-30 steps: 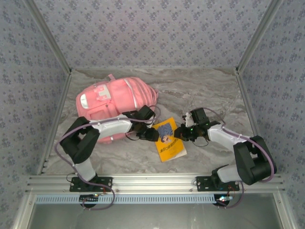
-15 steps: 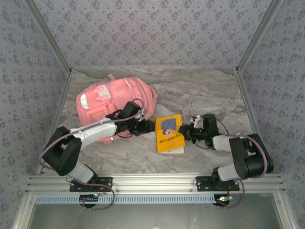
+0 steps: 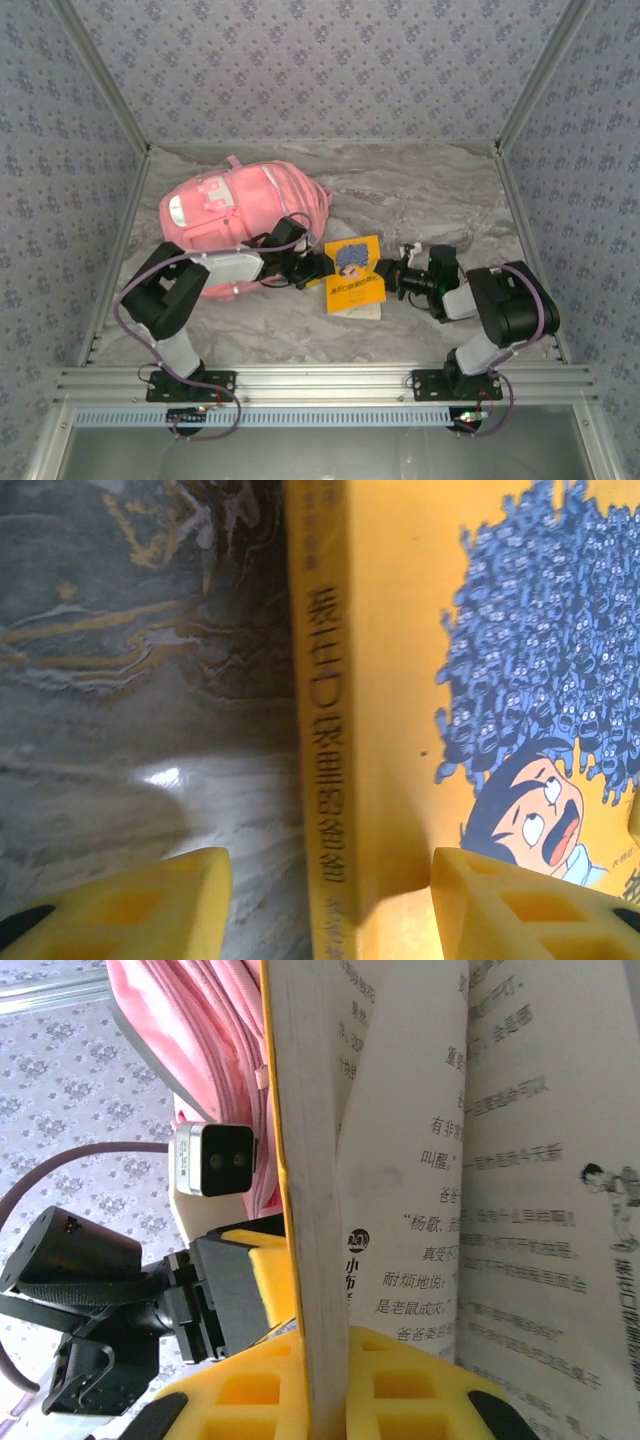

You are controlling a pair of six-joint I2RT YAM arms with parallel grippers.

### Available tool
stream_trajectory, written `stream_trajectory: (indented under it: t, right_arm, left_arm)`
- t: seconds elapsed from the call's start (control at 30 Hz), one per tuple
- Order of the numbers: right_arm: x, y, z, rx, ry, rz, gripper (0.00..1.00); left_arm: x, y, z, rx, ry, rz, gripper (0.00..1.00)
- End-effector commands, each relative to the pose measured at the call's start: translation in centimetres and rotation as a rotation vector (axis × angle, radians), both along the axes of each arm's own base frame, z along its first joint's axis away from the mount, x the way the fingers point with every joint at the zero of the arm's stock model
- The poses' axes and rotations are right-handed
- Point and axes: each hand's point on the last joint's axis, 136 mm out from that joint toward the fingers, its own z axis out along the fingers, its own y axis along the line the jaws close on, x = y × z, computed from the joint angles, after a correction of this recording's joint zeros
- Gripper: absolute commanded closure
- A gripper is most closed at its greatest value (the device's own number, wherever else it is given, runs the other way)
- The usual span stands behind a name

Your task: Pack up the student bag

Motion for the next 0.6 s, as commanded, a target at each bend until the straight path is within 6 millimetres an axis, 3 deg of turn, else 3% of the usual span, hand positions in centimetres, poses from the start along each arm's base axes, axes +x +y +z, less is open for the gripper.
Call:
stream_trajectory:
  t: [0.0,0.2,0.4,0.57]
  right_arm:
    - [0.0,0.5,2.0,0.084,-0.072,0.026,1.0]
    - [-0.2,1.2,0.7,0.075,-0.047,0.04,1.0]
    - [0.3,0.8,0.1,0.061,-0.034,0.016,1.0]
    - [0.3,0.5,-1.2,0.019,-0.008,0.001,1.0]
  left_arm:
    - [0.6,-2.0,0.4,-0.07,0.008,-0.011,0.46]
    - [1.0,-3.3,1.5,-0.136,-0.021,-0.01,0.53]
    - [1.5,-3.4,4.2,-0.175,-0.081,-0.003,0.82]
    - [1.7,-3.3,6.7,-0.206,-0.135,-0.002,0.93]
